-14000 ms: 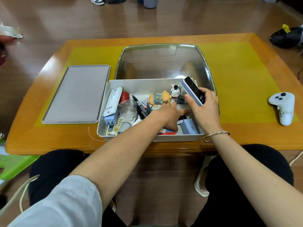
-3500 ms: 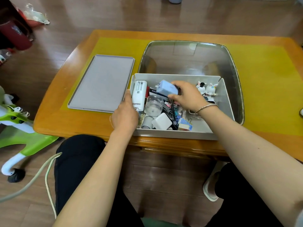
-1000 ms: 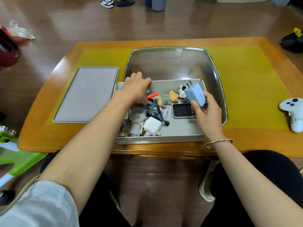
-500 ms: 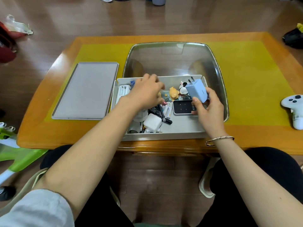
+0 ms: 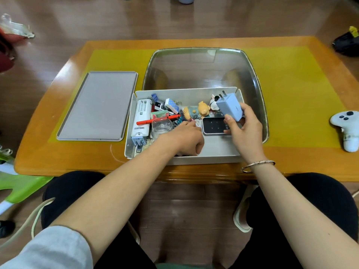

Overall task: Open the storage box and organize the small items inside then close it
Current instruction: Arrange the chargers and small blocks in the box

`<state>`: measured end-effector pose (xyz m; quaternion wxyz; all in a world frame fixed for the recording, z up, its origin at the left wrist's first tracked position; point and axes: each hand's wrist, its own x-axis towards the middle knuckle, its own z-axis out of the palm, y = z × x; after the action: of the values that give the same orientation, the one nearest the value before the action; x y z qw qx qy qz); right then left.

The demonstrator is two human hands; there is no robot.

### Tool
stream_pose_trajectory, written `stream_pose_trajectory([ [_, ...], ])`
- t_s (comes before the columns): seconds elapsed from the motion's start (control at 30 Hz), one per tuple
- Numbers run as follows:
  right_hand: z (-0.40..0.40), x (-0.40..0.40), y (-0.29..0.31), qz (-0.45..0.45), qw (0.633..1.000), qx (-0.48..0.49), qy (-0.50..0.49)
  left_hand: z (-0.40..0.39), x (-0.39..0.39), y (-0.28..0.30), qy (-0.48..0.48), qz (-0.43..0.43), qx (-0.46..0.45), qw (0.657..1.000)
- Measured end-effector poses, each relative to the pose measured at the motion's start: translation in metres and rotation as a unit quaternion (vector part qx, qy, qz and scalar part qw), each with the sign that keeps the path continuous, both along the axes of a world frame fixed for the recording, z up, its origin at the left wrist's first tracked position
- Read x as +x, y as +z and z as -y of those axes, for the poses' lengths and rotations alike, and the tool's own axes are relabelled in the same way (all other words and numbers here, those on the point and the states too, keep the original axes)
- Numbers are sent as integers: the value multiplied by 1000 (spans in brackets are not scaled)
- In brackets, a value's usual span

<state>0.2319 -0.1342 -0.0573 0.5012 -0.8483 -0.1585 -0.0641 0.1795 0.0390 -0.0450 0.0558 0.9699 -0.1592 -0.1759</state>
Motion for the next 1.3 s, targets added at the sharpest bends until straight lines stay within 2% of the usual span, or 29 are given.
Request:
stream_pose_trajectory([
  [0.2,-1,-1,0,3,1000,-8,-1,-3,-6,-7,-6,24,13,1000],
  [0.3,0,0,0,-2,1000,-14,7,-6,-9,-9,-6,35,-9,999],
  [0.57,1,0,-1,4,999,-35,38,-8,-15,4,53,71,-173,981],
  [0.63,1,-2,-1,9,998,-33,52,-3,-16,5,135,132,-228,955],
  [0.73,-1,-5,1,23,996,-38,75,6,-22,7,315,178,-384,850],
  [0.77,-2,-6,2,29,995,-43,87,10,-23,7,341,171,-423,822],
  [0.83,-3,-10,3,28,991,-53,124,17,-25,7,341,163,-468,799],
  [0.9,-5,-13,3,23,985,-69,154,22,-27,6,316,188,-474,800],
  [1.07,-6,-13,4,-11,981,-100,167,29,-34,-1,260,309,-423,811],
  [1.13,-5,-13,3,-20,979,-104,174,28,-35,-1,254,322,-415,812],
  [1.2,-4,-12,4,-44,979,-77,184,26,-36,-1,248,318,-426,810],
  [1.3,-3,-11,6,-137,966,16,219,26,-38,0,222,309,-437,815],
])
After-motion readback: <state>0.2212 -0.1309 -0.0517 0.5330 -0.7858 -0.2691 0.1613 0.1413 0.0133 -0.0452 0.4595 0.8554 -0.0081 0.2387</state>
